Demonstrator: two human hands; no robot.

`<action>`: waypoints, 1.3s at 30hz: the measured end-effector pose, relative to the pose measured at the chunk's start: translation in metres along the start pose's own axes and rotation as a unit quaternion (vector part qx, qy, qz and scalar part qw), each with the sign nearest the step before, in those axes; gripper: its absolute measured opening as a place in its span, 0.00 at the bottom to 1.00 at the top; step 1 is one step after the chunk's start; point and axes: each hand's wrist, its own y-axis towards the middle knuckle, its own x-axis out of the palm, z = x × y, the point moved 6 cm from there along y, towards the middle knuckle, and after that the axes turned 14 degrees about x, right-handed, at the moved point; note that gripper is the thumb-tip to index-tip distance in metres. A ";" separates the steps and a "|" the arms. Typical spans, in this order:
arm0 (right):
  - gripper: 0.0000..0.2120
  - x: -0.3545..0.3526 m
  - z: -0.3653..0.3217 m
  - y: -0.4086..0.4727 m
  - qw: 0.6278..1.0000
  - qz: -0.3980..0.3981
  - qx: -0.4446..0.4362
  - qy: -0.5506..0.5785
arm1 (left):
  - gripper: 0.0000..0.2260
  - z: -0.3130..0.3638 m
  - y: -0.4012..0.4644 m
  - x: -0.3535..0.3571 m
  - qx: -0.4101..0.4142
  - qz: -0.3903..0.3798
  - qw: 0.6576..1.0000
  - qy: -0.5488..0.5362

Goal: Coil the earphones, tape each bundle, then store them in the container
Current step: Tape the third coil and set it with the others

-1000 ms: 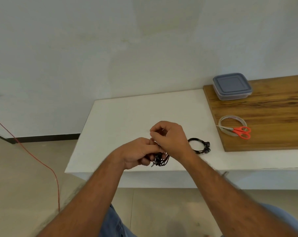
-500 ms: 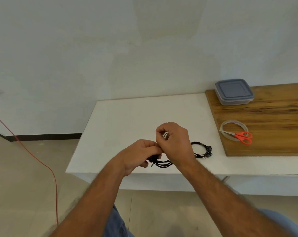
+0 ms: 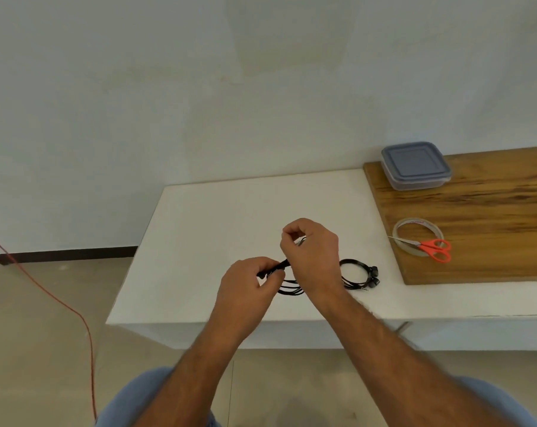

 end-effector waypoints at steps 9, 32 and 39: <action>0.06 0.002 0.001 0.005 1.000 0.015 0.010 0.018 | 0.12 -0.004 0.008 -0.007 -0.051 -0.069 0.993 -0.086; 0.04 -0.012 -0.007 -0.008 0.914 -0.171 -0.171 -0.325 | 0.10 -0.024 0.025 -0.014 -0.089 -0.082 0.992 0.037; 0.07 0.010 -0.002 -0.022 0.850 -0.183 -0.219 -0.444 | 0.10 -0.020 0.027 -0.005 -0.083 -0.087 0.992 0.028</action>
